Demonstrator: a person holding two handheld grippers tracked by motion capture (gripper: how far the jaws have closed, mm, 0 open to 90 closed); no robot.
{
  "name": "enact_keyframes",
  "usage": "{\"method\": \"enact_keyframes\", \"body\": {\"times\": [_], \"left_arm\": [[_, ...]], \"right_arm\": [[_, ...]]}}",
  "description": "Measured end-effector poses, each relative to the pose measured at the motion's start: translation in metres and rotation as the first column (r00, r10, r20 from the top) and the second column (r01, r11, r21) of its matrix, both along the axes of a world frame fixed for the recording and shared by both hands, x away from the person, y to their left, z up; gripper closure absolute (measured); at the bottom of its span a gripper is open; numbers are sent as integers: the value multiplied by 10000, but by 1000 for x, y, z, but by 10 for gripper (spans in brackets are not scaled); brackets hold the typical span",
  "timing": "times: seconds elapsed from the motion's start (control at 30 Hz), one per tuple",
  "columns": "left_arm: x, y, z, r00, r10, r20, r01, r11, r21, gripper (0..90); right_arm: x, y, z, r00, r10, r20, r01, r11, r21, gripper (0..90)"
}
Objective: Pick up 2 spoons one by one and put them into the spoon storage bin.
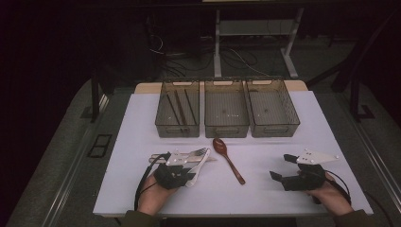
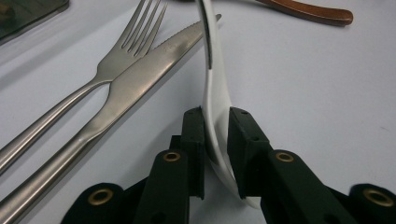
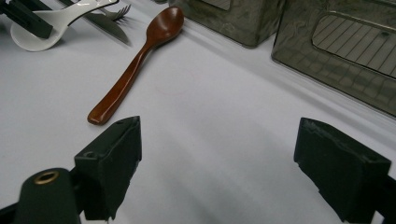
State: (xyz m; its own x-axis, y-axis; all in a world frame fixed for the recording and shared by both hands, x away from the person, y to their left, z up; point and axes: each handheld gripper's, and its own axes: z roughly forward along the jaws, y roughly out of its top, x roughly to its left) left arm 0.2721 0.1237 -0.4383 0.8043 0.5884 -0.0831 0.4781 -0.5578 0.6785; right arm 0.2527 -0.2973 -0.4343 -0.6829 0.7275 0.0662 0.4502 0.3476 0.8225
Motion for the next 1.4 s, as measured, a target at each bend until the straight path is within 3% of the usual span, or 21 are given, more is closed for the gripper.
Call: {"method": "enact_keyframes", "body": {"times": [0.37,0.63,1.4], "left_arm": [[-2,-3,3,9995,-279,165,279,9996,-12,815],[0,-1,4,9997,-238,-44,237,9995,-204,817],[7,4,20,9956,-358,870,431,9956,-838,817]], "right_arm": [[0,1,0,10000,25,18,-25,10000,-8,148],[0,10,-1,9995,311,85,-311,9995,-76,147],[6,17,-8,9998,170,144,-166,9995,-269,147]]}}
